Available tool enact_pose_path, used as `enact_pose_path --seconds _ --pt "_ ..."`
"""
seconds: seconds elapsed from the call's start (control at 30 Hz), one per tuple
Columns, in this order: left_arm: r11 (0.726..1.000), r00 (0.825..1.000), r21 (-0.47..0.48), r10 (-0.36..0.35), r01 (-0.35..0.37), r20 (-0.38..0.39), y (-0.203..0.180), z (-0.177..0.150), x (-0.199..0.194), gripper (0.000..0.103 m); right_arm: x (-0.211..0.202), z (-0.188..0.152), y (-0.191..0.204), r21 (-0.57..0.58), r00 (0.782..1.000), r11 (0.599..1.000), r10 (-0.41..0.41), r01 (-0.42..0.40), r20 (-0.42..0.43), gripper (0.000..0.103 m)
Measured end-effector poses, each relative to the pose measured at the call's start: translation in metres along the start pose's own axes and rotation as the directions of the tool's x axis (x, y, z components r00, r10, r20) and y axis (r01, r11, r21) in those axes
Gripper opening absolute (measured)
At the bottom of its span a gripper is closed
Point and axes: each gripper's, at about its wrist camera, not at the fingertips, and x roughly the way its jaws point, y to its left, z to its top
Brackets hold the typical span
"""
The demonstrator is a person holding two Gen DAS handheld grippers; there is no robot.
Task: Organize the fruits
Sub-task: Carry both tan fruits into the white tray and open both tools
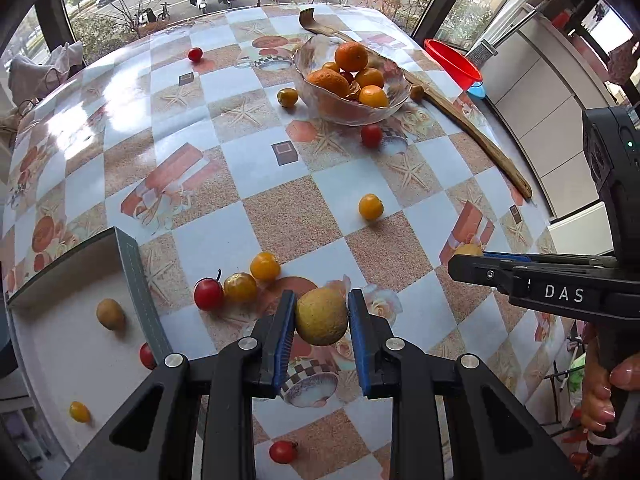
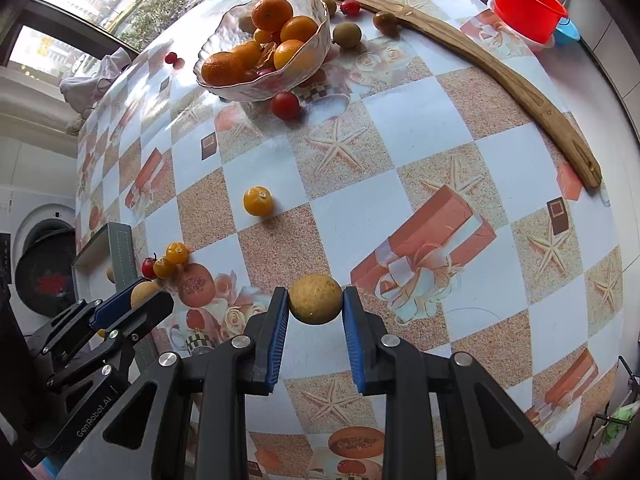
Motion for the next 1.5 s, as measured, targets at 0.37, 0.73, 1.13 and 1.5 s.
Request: enact_pose_path --seconds 0.37,0.73,1.13,1.5 --pt "0.984 0.996 -0.161 0.084 -0.079 0.025 0.07 -0.055 -0.048 0.028 0.005 -0.018 0.082 -0.151 0.999 0.988 0.014 -0.02 -0.038 0.03" --pt "0.925 0.974 -0.32 0.225 -0.207 0.021 0.182 -0.075 -0.059 0.028 0.032 -0.021 0.204 -0.33 0.995 0.941 0.058 -0.081 -0.079 0.03" --pt "0.915 0.963 -0.305 0.269 -0.263 -0.022 0.224 -0.059 -0.018 0.028 0.089 -0.067 0.259 -0.451 0.985 0.891 -0.026 -0.056 -0.173 0.03" --pt "0.913 0.958 -0.293 0.279 -0.285 -0.061 0.228 -0.059 -0.001 0.077 0.114 -0.104 0.269 -0.573 0.982 0.819 -0.139 0.041 -0.127 0.03"
